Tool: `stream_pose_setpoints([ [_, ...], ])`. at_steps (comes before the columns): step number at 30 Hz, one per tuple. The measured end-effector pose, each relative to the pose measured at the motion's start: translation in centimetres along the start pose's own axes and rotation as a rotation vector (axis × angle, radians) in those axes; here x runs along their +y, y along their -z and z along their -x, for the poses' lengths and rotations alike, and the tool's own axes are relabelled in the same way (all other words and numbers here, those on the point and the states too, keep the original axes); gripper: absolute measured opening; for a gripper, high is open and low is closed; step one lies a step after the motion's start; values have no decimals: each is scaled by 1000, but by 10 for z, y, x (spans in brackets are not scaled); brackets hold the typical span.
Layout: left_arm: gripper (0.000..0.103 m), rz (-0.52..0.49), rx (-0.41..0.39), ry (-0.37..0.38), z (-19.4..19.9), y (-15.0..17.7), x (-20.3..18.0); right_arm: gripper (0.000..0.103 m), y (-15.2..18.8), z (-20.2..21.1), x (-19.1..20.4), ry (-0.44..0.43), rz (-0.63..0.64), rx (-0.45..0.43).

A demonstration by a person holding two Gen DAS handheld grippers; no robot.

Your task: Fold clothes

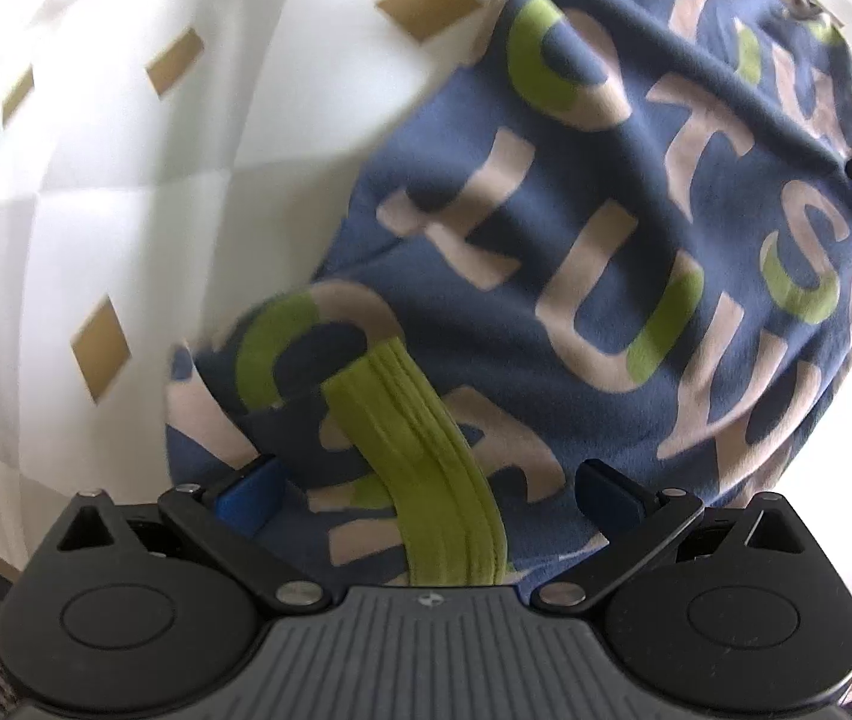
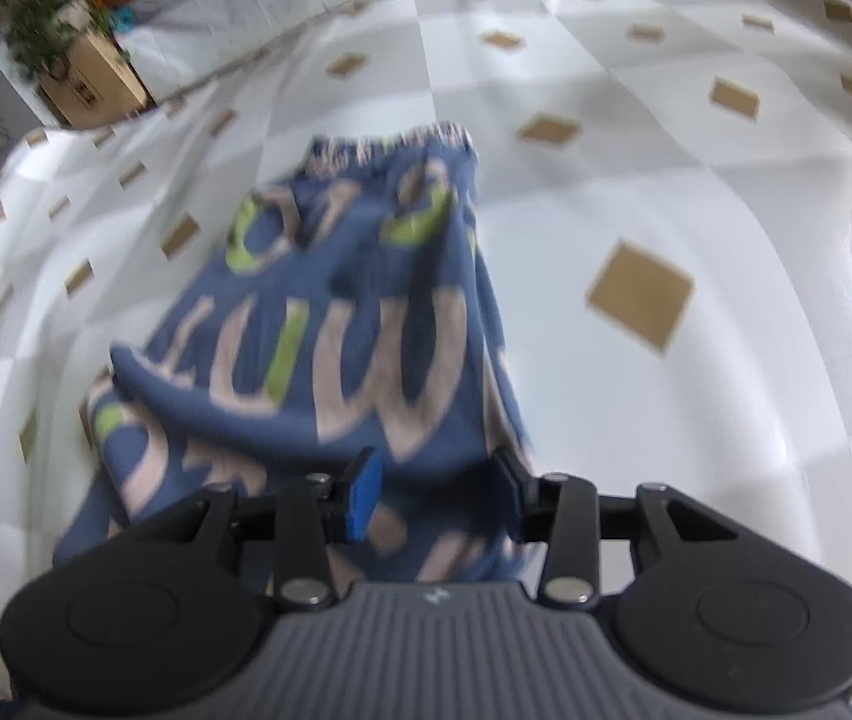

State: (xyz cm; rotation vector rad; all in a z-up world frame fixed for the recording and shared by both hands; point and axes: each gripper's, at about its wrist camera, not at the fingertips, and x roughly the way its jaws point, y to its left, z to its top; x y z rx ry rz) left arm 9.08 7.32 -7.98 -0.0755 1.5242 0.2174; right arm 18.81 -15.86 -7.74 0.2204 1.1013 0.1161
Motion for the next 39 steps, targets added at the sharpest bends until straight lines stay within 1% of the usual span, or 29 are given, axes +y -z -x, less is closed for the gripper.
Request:
stream_pose_setpoints([
  [3, 103, -24, -30, -20, 4, -1, -4, 41, -11, -6, -3, -43, 17, -75],
  [6, 103, -15, 0, -1, -1, -1, -4, 43, -23, -9, -4, -103, 21, -142],
  [9, 103, -4, 29, 14, -6, -1, -4, 44, -37, -14, 1, -142, 69, -197],
  [12, 103, -7, 25, 19, -5, -1, -4, 44, -47, -21, 6, -165, 97, -214],
  [18, 103, 4, 31, 29, -5, -2, -3, 44, -58, -40, 8, -192, 78, -211],
  [22, 103, 4, 32, 31, -4, -2, -3, 44, -57, -55, 8, -134, 65, -182],
  [24, 103, 6, 33, 32, -3, -2, -2, 43, -56, -55, 7, -108, 73, -199],
  [26, 103, 8, 38, 33, -3, -2, -2, 41, -56, -55, 10, -44, 106, -200],
  [31, 103, -18, 30, 30, 1, -1, -6, 41, -48, -52, 6, 77, 171, -213],
  [34, 103, -28, 20, 41, 4, -1, -7, 41, -45, -46, -5, 112, 152, -209],
  [39, 103, -58, 3, 93, 10, -2, -10, 41, -35, -31, -33, 176, 118, -199],
])
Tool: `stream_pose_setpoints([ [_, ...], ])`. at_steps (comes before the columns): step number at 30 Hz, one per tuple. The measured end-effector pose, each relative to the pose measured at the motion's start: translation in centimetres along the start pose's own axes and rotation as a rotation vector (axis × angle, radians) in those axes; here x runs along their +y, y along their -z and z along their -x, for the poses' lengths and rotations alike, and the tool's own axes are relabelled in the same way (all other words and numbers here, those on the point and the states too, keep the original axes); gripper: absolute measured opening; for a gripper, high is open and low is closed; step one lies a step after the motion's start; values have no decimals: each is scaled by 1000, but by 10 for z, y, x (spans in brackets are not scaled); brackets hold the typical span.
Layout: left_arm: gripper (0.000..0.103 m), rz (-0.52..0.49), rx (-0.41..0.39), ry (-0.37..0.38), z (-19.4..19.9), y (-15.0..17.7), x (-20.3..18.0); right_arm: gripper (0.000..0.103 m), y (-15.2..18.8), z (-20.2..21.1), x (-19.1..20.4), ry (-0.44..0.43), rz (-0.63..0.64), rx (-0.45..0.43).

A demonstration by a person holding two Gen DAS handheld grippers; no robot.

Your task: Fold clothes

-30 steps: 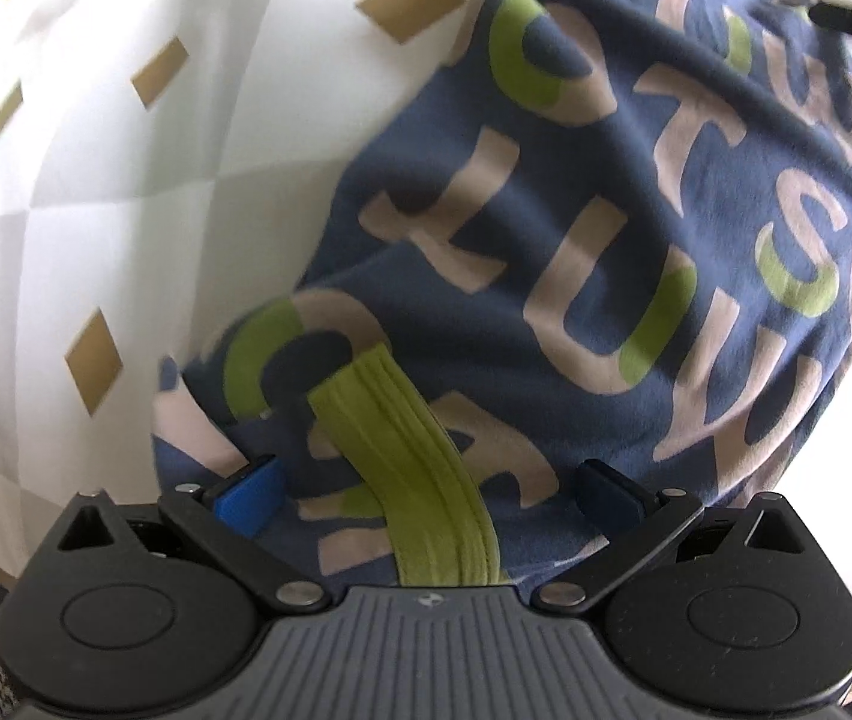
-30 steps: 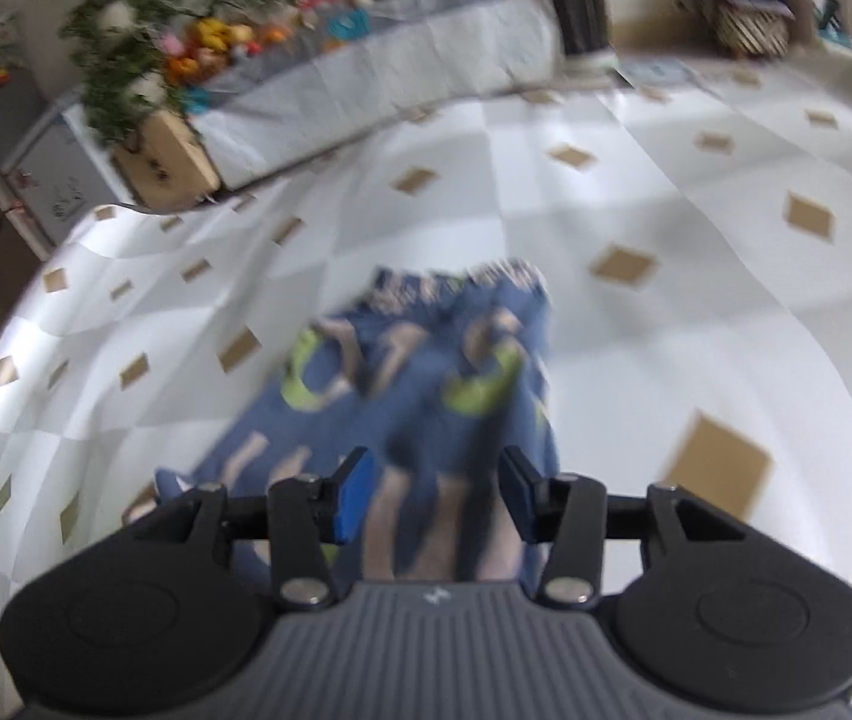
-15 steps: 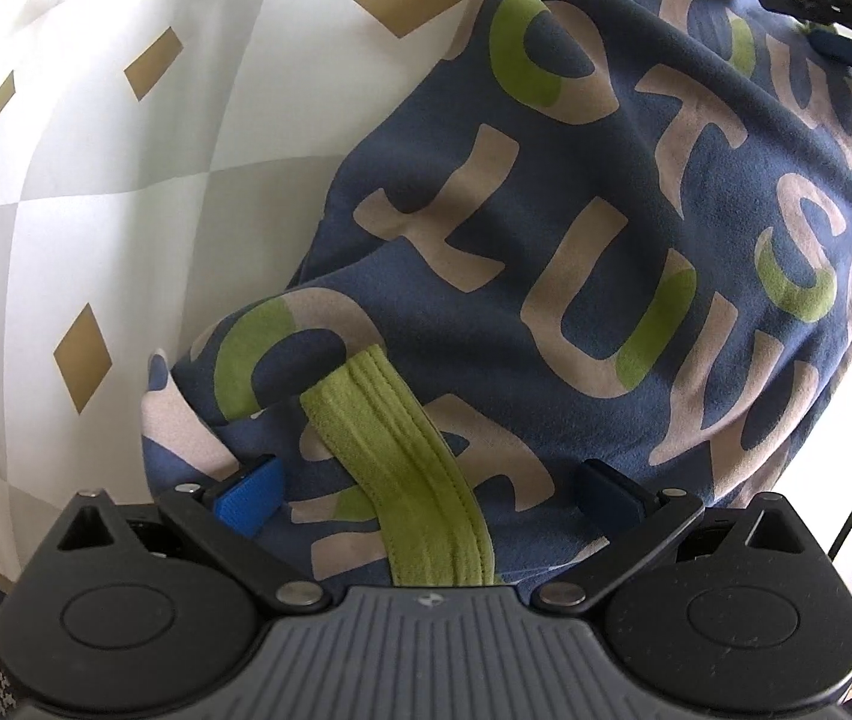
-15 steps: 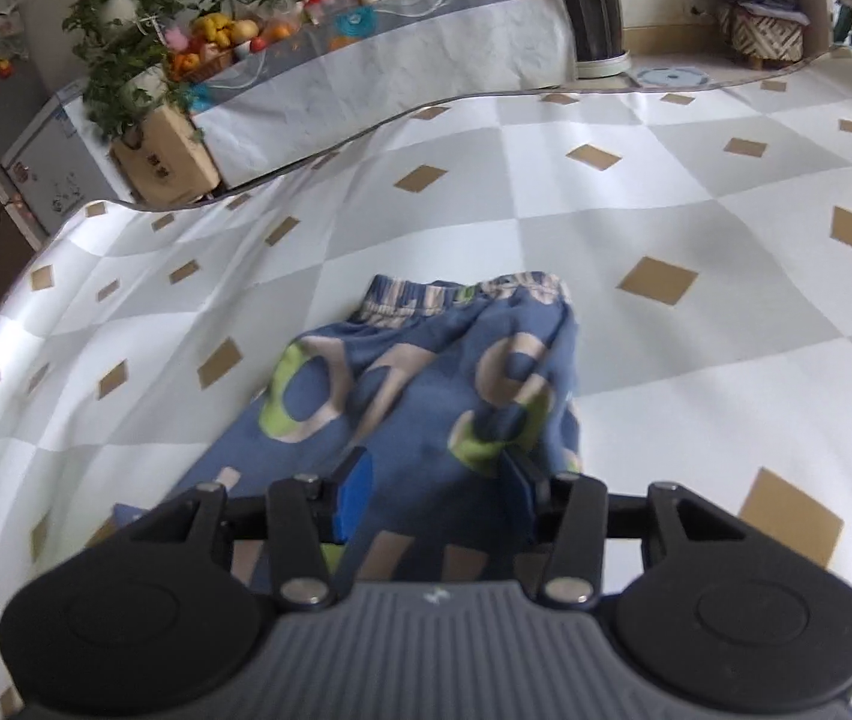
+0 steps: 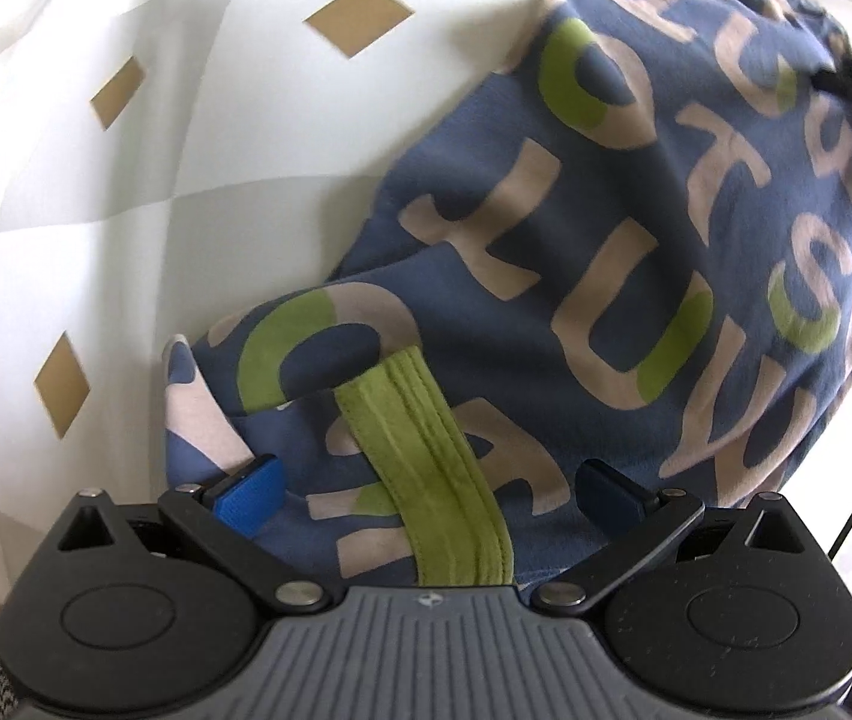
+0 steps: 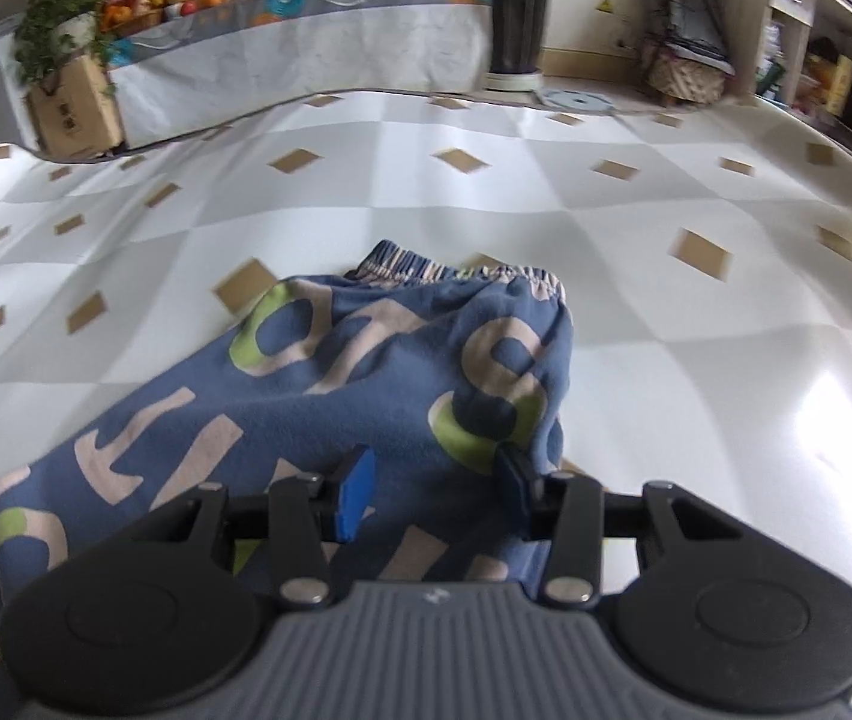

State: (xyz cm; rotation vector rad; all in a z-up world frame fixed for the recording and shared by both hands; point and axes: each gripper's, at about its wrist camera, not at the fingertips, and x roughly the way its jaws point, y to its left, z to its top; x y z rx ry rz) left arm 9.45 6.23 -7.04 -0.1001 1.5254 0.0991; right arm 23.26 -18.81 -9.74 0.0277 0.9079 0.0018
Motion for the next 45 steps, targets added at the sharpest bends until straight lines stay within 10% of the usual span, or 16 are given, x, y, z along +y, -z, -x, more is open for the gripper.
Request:
stream_pose_setpoints([
  [16, 103, -7, -101, 111, 9, 26, 4, 49, 56, 71, -154, 408, -348, 162],
  [27, 103, 105, -113, 118, 16, 98, 27, 54, 90, 137, -133, 155, -509, 133],
  [45, 103, 192, -125, 89, -7, 123, 38, 60, 141, 186, -37, -69, -242, 148],
])
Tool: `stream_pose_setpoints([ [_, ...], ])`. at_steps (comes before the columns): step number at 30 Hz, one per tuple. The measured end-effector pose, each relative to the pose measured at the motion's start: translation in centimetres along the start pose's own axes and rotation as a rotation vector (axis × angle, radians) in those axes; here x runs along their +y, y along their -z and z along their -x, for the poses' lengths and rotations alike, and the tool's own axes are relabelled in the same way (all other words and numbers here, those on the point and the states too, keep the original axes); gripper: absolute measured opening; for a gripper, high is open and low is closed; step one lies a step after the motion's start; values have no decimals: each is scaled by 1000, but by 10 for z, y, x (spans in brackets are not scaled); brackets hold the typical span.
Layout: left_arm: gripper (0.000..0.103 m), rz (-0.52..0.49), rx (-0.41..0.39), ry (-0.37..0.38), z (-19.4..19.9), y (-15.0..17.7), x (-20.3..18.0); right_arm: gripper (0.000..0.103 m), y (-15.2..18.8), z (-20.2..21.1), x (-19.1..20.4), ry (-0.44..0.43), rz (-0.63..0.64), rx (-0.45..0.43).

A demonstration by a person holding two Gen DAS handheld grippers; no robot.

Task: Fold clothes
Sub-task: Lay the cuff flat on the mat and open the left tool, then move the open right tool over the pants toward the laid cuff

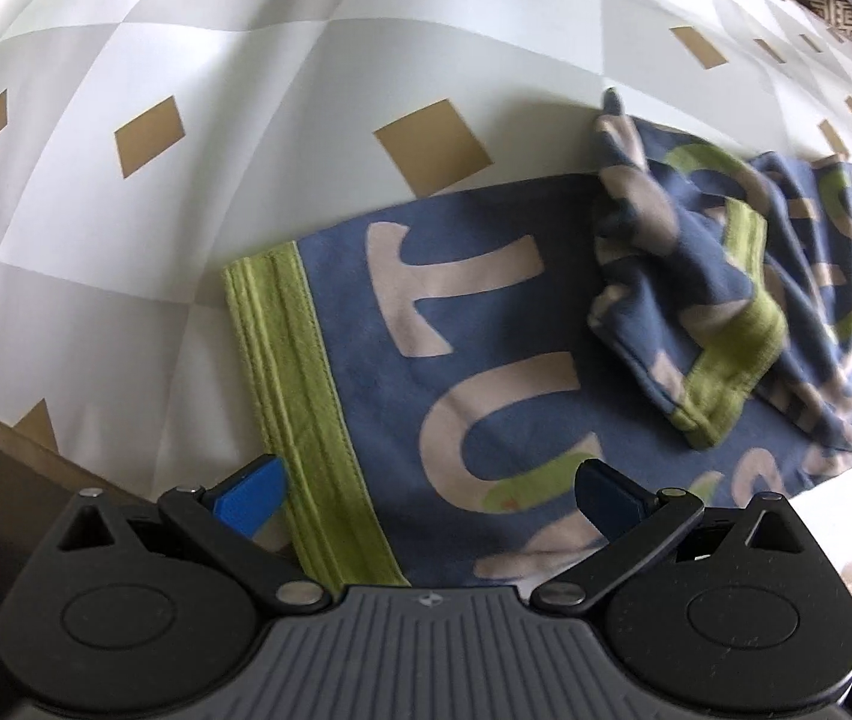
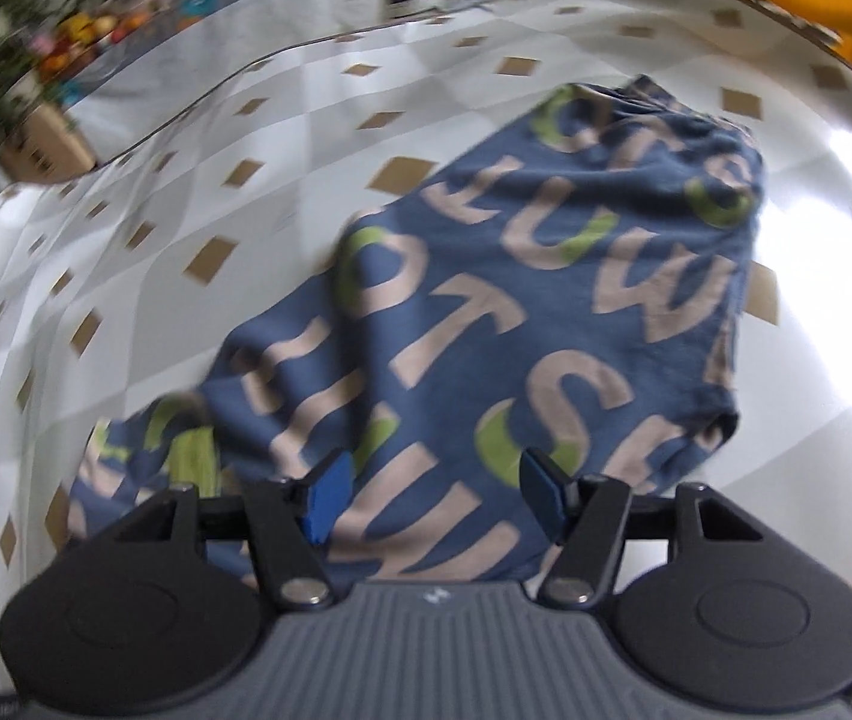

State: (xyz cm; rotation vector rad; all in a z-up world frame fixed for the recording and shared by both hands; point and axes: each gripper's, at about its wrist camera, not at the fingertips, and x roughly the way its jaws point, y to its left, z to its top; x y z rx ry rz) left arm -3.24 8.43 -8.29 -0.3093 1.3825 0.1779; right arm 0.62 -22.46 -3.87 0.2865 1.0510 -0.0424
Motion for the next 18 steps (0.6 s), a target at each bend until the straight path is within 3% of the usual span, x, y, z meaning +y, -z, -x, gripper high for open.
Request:
stream_pose_setpoints([
  [7, 103, -24, -26, -78, -8, -2, -1, 62, 17, -2, 19, -23, 82, 6],
  [18, 103, -3, -73, -94, -10, -5, 3, 62, 29, -22, 26, 15, 141, 44],
])
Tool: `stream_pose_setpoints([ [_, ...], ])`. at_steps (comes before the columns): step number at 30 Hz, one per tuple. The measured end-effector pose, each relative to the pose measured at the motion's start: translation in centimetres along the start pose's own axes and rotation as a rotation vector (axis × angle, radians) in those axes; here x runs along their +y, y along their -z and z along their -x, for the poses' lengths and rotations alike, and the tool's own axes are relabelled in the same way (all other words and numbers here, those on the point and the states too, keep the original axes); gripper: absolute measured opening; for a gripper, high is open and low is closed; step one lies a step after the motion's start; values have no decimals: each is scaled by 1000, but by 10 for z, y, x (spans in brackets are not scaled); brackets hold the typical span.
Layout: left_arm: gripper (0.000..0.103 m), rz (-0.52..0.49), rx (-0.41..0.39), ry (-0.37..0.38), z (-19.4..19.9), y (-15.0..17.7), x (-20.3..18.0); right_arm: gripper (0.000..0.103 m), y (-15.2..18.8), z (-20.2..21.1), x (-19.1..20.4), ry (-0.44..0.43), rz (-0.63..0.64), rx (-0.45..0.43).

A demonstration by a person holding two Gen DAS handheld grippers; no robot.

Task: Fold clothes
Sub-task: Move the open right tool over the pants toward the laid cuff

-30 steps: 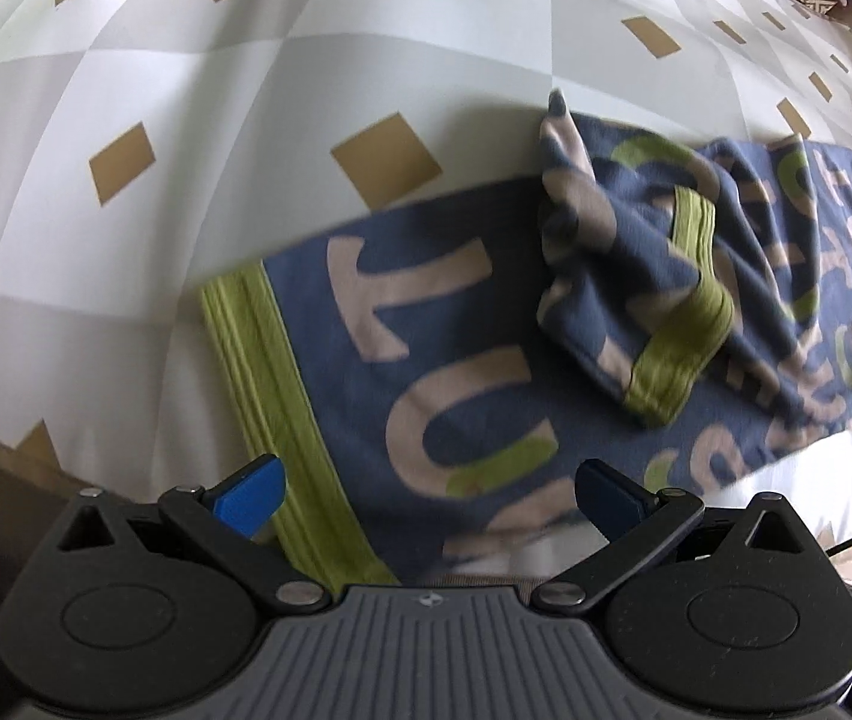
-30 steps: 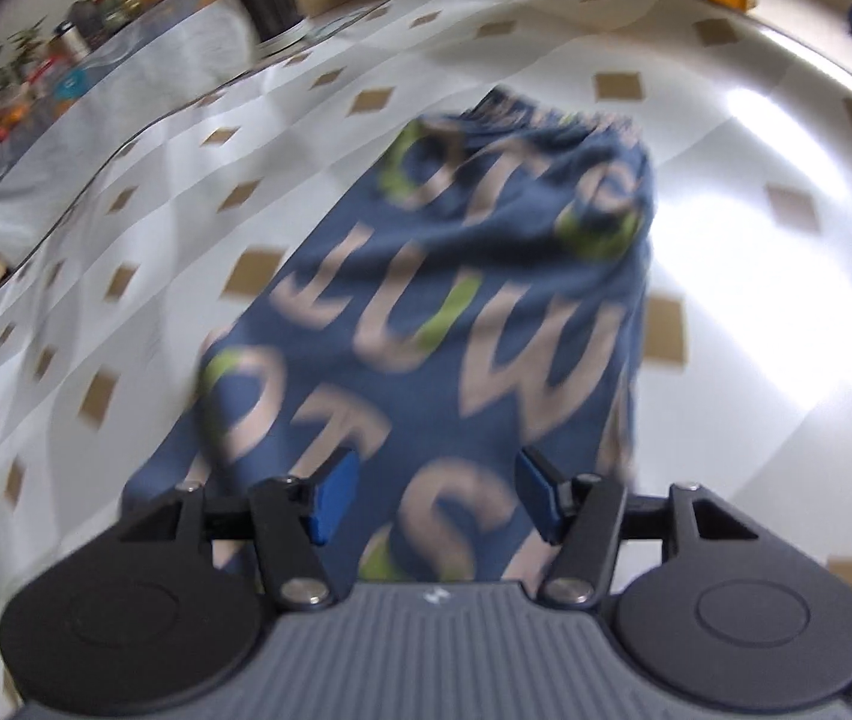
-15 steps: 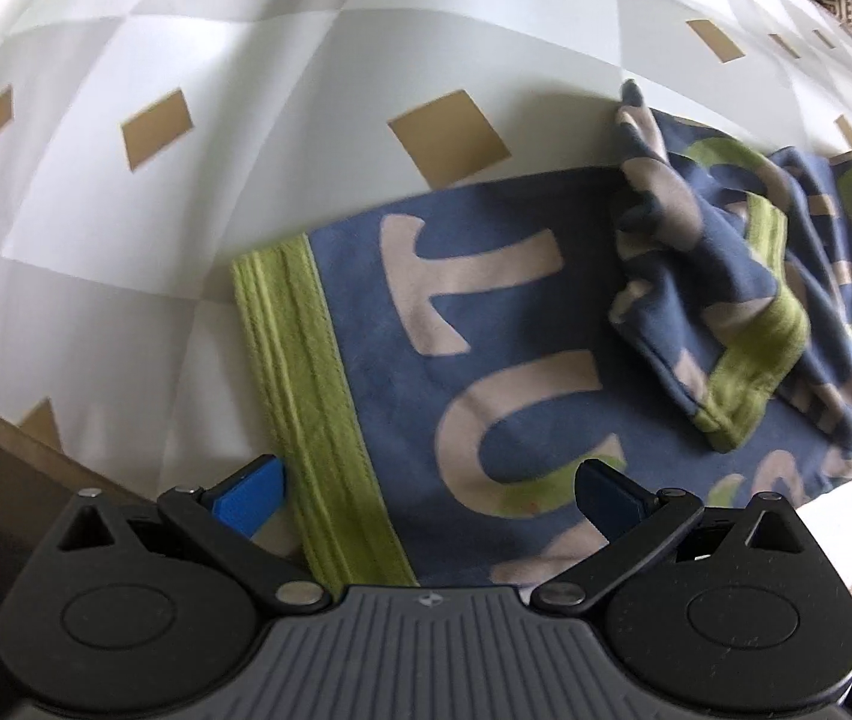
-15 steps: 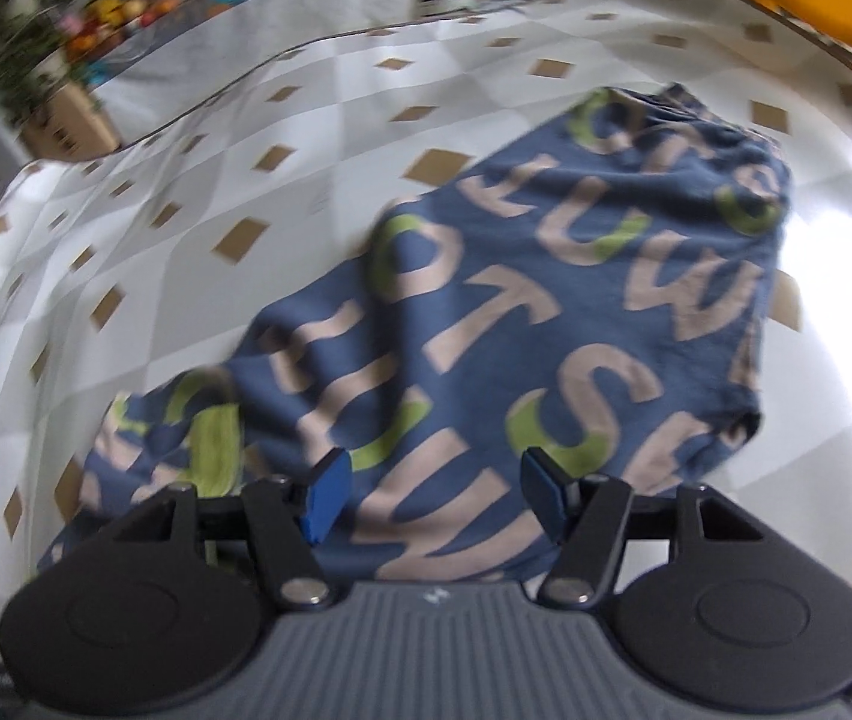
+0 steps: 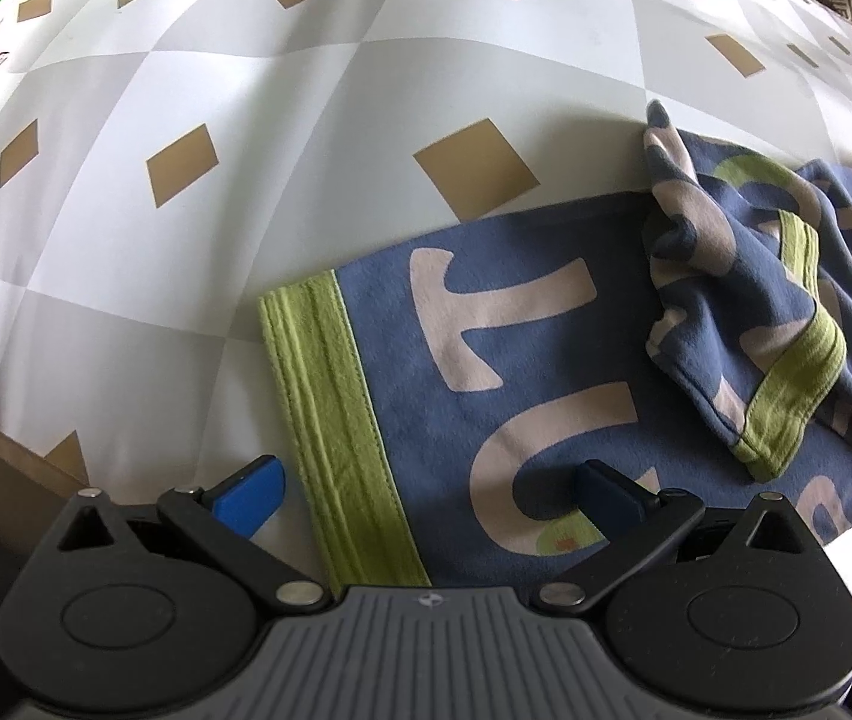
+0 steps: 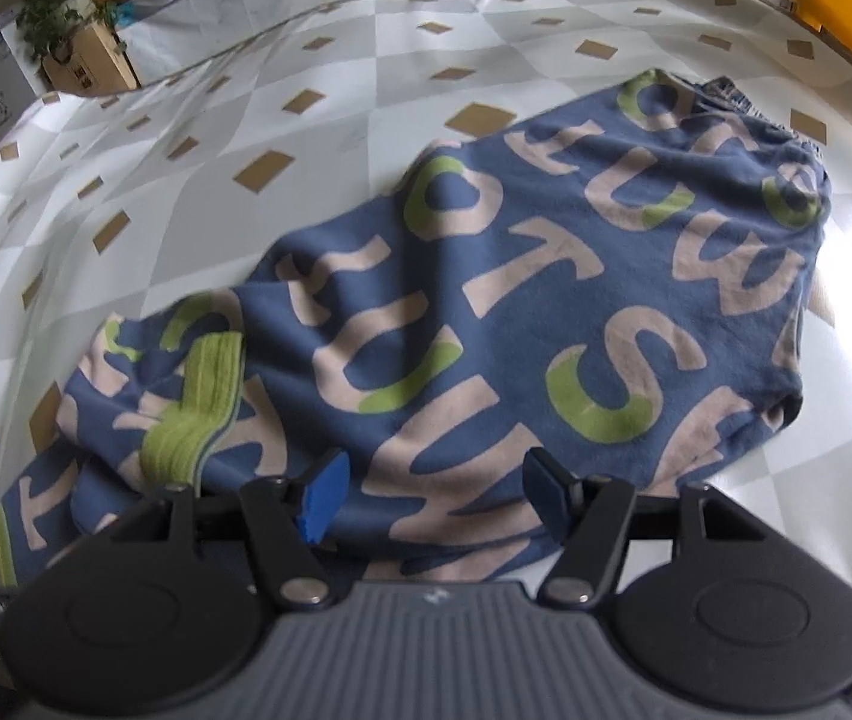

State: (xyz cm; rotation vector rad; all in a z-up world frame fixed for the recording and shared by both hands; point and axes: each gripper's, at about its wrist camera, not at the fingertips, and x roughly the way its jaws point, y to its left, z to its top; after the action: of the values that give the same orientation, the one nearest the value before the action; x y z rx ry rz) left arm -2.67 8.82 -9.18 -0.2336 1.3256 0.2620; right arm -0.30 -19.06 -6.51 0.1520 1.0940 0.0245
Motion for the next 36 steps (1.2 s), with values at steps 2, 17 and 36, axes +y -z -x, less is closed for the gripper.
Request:
stream_pose_setpoints([
  [2, 103, 13, -6, -4, -1, -1, 2, 62, 1, -4, 0, 8, -3, 12],
  [17, 103, 60, -27, -46, -5, -14, 16, 67, 1, -12, 20, -9, 43, -9],
  [36, 103, 144, -76, -198, -11, -73, 40, 69, -6, -6, 11, -81, -29, -52],
])
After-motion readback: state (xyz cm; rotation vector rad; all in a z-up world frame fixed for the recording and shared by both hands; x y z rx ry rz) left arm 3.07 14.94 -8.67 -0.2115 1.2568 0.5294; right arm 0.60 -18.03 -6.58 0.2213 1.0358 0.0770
